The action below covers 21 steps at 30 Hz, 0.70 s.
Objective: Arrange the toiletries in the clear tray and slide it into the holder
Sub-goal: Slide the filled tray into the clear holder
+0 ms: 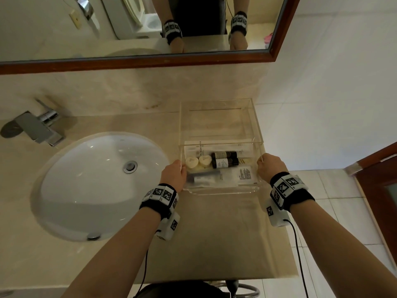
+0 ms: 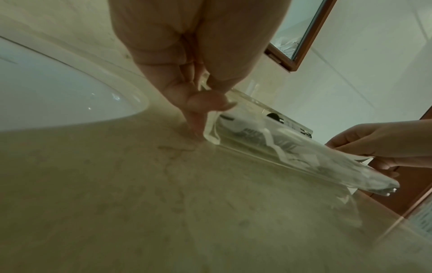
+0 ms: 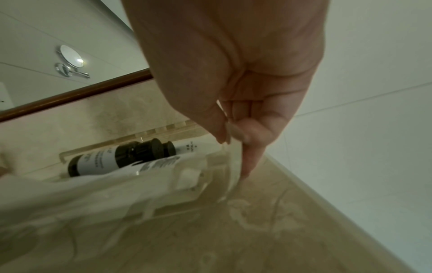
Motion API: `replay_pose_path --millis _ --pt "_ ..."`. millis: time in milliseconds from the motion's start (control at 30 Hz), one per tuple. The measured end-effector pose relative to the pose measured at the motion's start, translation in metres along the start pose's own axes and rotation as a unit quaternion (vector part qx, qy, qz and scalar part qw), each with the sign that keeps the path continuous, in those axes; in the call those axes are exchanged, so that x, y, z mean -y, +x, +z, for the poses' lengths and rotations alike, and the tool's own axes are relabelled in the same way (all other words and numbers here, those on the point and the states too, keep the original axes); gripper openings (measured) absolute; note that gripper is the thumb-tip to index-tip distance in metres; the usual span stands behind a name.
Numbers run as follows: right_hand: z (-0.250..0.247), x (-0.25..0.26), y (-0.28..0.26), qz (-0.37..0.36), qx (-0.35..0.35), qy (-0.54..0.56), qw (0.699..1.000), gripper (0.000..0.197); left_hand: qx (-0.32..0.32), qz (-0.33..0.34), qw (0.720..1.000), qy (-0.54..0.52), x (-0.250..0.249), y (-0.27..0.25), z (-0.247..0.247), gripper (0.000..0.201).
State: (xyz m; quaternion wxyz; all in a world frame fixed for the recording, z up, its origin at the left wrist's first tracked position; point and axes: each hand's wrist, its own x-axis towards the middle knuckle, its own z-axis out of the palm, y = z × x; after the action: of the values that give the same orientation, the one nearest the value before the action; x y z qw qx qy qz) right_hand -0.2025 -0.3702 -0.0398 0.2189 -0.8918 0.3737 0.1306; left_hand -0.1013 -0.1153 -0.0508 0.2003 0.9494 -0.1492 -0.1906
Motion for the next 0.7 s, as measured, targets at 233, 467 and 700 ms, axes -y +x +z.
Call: replay_pose_path --millis 233,467,700 --pt "0.002 0.003 -0.005 0.020 0.012 0.036 0.999 0.040 0.007 -0.036 0.999 -0.021 -0.002 0.002 -0.003 0.043" --pt "0.010 -0.004 -0.032 -0.008 0.117 0.065 0.991 0.124 0.134 -0.003 0.990 -0.044 0.011 -0.012 0.006 0.145" --pt "0.029 -0.008 -0.043 -0.003 0.045 0.101 0.994 0.128 0.061 0.006 0.992 -0.114 0.018 -0.015 0.016 0.107"
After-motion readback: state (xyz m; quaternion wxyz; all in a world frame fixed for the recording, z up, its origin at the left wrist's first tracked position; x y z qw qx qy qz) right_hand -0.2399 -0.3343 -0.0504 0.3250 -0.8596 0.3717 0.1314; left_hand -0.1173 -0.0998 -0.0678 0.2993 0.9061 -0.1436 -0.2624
